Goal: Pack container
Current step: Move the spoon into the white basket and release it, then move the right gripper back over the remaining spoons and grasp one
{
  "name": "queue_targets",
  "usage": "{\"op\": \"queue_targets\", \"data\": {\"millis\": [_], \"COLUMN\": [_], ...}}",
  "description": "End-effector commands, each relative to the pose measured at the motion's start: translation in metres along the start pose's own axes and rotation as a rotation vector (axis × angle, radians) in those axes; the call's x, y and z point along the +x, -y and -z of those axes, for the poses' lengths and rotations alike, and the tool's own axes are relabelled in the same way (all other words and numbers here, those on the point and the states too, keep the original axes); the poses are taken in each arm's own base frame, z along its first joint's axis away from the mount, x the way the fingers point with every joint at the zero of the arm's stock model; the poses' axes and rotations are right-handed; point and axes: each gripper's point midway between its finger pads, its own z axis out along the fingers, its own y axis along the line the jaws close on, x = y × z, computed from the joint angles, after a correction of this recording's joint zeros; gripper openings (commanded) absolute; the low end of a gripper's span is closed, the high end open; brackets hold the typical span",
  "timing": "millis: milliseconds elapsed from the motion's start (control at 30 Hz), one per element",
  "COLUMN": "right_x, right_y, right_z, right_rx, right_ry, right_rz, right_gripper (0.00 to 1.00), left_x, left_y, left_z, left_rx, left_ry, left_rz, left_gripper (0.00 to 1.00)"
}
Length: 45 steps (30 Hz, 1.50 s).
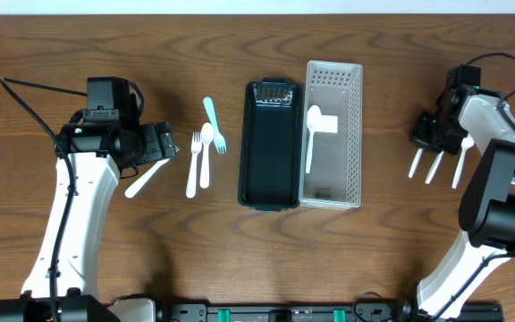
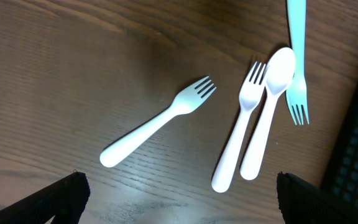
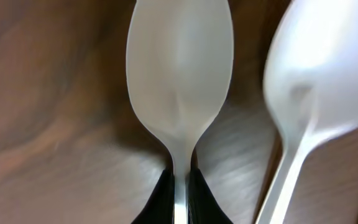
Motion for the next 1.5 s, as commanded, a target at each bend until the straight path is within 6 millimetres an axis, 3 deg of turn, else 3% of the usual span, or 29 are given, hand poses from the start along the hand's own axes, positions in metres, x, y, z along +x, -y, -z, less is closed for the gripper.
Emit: {"op": "queue_targets", "data": {"millis": [0, 100, 200, 300, 433, 567, 600, 667, 700, 800, 900, 1033, 1133, 1233, 1333, 1467], "right_x": [-0.018, -0.016, -0.001, 0.015, 0.037, 0.064, 0.068, 0.075, 0.076, 0.071, 0.050, 0.008, -0.024, -0.039, -0.040, -0.029], "right_y": [-0.041, -0.073, -0.109, -0.140, -0.174, -0.206, -0.211, -0.220, -0.224, -0.231, -0.232, -0.195, -0.132, -0.073, -0.021, 0.017], "right_z": [0.065, 0.120, 0.163, 0.181, 0.161, 0.107, 0.096, 0.071, 0.065, 0.071, 0.109, 0.164, 0.181, 0.167, 0.137, 0.091], "right_rx": [-0.145, -0.227, -0.312, -0.351, -0.327, -0.277, -0.268, -0.249, -0.248, -0.275, -0.309, -0.253, -0.116, -0.019, 0.051, 0.057], "right_ry": [0.125, 0.228, 0.310, 0.346, 0.312, 0.209, 0.189, 0.153, 0.150, 0.173, 0.268, 0.444, 0.518, 0.471, 0.371, 0.230], "right_rz": [0.044, 0.113, 0.185, 0.232, 0.227, 0.276, 0.288, 0.312, 0.327, 0.364, 0.410, 0.362, 0.227, 0.114, 0.013, -0.079], "right_gripper": [0.01, 0.01, 0.01, 0.01, 0.01, 0.03, 0.10, 0.40, 0.43, 0.43, 0.45, 0.50, 0.50, 0.51, 0.51, 0.49], "left_x": [-0.005, -0.005, -0.005, -0.005, -0.005, -0.005, -0.005, -0.005, -0.005, -0.005, -0.005, -0.005, -0.005, -0.005, -0.005, -0.005], "left_y": [0.001, 0.001, 0.001, 0.001, 0.001, 0.001, 0.001, 0.001, 0.001, 0.001, 0.001, 0.001, 0.001, 0.001, 0.001, 0.001], "left_z": [0.003, 0.003, 0.003, 0.003, 0.003, 0.003, 0.003, 0.003, 0.003, 0.003, 0.003, 0.003, 0.003, 0.003, 0.003, 0.003], "left_rx": [0.007, 0.007, 0.007, 0.007, 0.007, 0.007, 0.007, 0.007, 0.007, 0.007, 0.007, 0.007, 0.007, 0.007, 0.007, 0.007], "left_ry": [0.010, 0.010, 0.010, 0.010, 0.010, 0.010, 0.010, 0.010, 0.010, 0.010, 0.010, 0.010, 0.010, 0.010, 0.010, 0.010], "left_rz": [-0.005, -0.005, -0.005, -0.005, -0.005, -0.005, -0.005, -0.005, -0.005, -0.005, -0.005, -0.005, -0.005, -0.005, -0.005, -0.005], "left_gripper": [0.98, 0.98, 0.98, 0.98, 0.98, 0.98, 0.98, 0.98, 0.98, 0.98, 0.98, 0.98, 0.98, 0.98, 0.98, 0.98]}}
